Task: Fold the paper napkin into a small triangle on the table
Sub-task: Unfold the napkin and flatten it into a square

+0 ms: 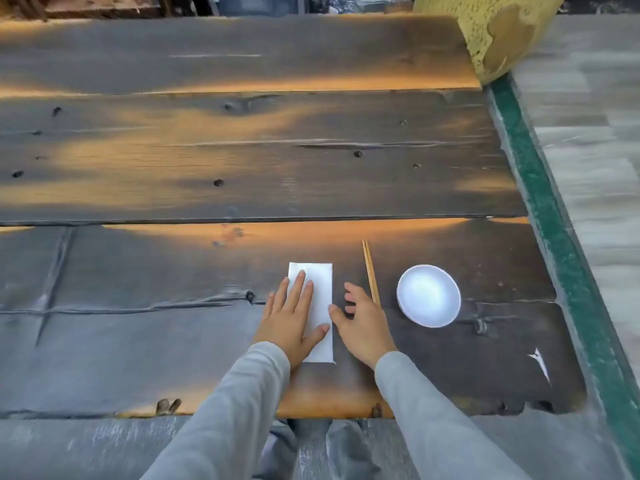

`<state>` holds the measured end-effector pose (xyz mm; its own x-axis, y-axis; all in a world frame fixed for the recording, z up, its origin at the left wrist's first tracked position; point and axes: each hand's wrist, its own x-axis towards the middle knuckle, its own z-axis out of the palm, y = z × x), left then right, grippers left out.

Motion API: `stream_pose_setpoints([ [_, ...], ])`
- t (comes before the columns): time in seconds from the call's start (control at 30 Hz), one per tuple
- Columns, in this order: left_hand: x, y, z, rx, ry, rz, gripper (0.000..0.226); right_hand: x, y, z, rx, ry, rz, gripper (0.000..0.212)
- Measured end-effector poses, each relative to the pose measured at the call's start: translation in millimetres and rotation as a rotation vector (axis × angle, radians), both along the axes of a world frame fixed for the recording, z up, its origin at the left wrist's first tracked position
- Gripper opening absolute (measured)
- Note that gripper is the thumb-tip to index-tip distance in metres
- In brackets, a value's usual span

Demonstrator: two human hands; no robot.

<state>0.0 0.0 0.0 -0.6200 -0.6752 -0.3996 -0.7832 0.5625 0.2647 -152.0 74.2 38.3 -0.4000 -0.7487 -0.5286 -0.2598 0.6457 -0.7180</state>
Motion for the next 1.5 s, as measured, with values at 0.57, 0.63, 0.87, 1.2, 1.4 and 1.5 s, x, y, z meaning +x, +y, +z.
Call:
stream_pose_setpoints([
  [0.57,-1,1,-60,-0.292,0.286,-0.096,0.058,17,2,-42,-0.14,-0.079,-0.35,0.029],
  [0.63,1,1,-60,-0.285,0.323,-0.092,0.053,17,3,-43,-0.157,-0.082,-0.355,0.027],
  [0.87,5,0,-49,-0.063,0.614,0.095,0.046,15,5,-41,-0.166,-0.163,-0.336,0.024],
  [1.2,3,-6,-18,0.416,0.948,0.671,0.051,19,3,-22,-0.199,-0.318,-0.109,0.013],
  [1.4,6,-3,-10,0.426,0.99,0.661,0.039,22,-1,-13,-0.232,-0.344,-0.141,0.001],
  [1.5,9,0,-8,0.422,0.994,0.663,0.045,24,-1,-11,-0.209,-0.363,-0.119,0.014],
])
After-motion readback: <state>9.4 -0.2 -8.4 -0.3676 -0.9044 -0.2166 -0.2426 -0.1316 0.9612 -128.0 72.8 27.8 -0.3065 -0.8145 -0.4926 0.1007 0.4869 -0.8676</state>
